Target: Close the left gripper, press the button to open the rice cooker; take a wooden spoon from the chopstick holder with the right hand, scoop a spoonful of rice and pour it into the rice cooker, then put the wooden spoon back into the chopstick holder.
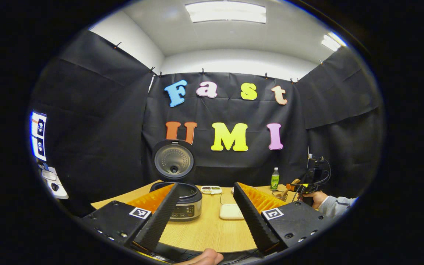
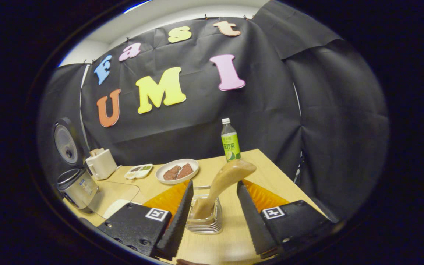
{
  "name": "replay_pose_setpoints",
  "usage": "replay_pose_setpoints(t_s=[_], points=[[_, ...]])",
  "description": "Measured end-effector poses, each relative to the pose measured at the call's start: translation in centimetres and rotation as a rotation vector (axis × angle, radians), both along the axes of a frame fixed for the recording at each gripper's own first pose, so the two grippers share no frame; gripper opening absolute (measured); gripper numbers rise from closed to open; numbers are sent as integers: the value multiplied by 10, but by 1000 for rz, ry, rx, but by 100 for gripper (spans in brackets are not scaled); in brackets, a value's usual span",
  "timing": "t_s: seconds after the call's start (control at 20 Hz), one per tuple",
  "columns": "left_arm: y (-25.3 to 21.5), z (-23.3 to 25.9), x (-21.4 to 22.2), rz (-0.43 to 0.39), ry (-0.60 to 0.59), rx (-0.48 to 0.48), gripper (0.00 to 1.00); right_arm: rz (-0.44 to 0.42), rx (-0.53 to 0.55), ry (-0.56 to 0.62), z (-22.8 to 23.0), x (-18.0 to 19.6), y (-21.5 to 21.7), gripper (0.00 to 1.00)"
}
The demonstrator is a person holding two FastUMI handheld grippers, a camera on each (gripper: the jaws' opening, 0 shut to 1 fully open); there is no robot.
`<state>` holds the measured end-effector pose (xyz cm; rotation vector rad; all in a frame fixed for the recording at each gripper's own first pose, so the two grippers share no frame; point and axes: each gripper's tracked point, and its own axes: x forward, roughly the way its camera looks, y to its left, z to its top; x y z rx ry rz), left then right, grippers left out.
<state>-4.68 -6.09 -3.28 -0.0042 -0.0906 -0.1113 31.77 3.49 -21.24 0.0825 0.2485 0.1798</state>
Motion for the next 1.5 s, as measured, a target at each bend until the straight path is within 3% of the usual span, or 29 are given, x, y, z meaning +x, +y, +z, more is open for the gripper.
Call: replay_pose_setpoints(t_s=[0.05,0.1,0.15,0.2,0.35,0.4,0.65,1.0,1.3,1.5], points=[[1,0,3,3,-1,9,94,14,-12,23,-4,3,3,66],[-1,-1,5,0,0,15,83,8,-34,35,-9,9,2,53],[-2,-4,6,-5,7,15,83,10,-48,35,-6,13,2,48],[-1,-6,7,-9,16,8,94,23,-63,29,-3,15,6,48],[7,-10,10,-6,40,-13,94,32,-101,9,1,26,7,27],[12,-10,10,1,41,-18,94,40,-90,8,1,28,10,32],[31,-8,10,10,48,-61,94,59,-80,-17,14,27,26,22],[35,-8,7,-24,52,-68,95,81,-154,-138,80,-2,54,19],[29,-9,8,-40,61,-49,94,161,-166,-203,126,-36,119,15],[28,-9,5,-49,61,-44,94,235,-139,-204,124,-55,177,14]])
